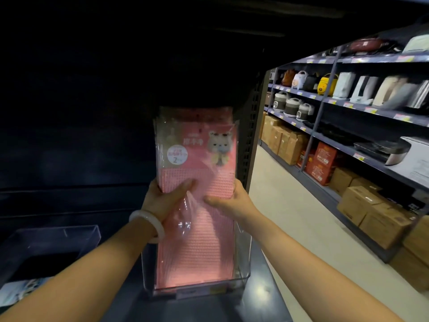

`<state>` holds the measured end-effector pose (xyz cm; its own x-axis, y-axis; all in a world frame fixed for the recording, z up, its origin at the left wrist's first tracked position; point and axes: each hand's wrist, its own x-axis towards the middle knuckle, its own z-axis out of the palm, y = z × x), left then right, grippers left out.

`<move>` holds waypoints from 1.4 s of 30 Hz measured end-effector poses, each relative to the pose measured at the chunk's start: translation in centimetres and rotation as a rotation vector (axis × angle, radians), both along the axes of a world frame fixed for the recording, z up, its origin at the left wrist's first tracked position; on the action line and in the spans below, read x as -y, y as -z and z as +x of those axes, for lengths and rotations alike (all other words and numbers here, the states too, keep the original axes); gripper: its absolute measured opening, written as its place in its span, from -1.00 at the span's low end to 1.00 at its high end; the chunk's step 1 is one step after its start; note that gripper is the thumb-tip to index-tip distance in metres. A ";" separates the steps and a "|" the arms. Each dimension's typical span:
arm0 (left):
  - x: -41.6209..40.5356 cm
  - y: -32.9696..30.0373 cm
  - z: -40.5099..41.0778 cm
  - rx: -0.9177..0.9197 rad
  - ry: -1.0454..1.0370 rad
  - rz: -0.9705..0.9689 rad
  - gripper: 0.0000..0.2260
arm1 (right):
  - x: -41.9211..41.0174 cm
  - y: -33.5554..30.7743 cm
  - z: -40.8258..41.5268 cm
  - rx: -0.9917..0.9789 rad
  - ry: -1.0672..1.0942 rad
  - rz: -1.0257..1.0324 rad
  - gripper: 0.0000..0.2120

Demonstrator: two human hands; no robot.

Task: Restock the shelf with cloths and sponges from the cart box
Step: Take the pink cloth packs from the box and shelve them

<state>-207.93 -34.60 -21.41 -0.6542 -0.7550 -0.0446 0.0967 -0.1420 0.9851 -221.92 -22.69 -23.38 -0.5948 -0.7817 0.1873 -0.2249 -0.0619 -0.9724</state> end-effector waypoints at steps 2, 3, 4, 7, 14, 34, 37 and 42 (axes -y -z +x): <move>-0.1 -0.2 0.2 0.043 0.020 0.030 -0.25 | -0.1 -0.3 0.3 0.045 0.010 0.049 -0.33; 0.0 -0.3 0.2 0.051 0.019 0.030 -0.30 | -0.1 -0.6 0.5 0.063 0.041 0.059 -0.30; -0.1 -0.5 0.3 0.060 0.015 0.035 -0.40 | 0.1 -0.8 0.5 0.082 0.084 0.055 -0.29; 0.4 -0.8 0.0 0.115 -0.048 0.061 -0.41 | 0.5 -1.9 0.4 0.065 0.151 0.028 -0.24; 3.9 -2.6 -0.7 0.087 0.022 0.171 -0.02 | 2.2 -3.5 -1.8 0.196 0.164 0.053 0.22; 5.0 -3.3 -0.5 -0.083 0.279 0.043 -0.24 | 2.7 -5.0 -3.0 0.235 0.023 -0.115 0.09; 5.4 -2.9 -1.1 -0.123 0.267 0.044 -0.32 | 2.6 -5.1 -3.1 0.225 0.015 -0.106 0.08; 5.7 -2.4 -1.7 -0.093 0.284 0.074 -0.30 | 2.9 -5.1 -3.6 0.173 -0.007 -0.055 -0.02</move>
<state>-209.59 -40.30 -18.96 -0.8422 -0.5386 -0.0231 0.1318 -0.2474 0.9599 -225.56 -25.61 -18.33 -0.6168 -0.7770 0.1257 -0.0542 -0.1174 -0.9916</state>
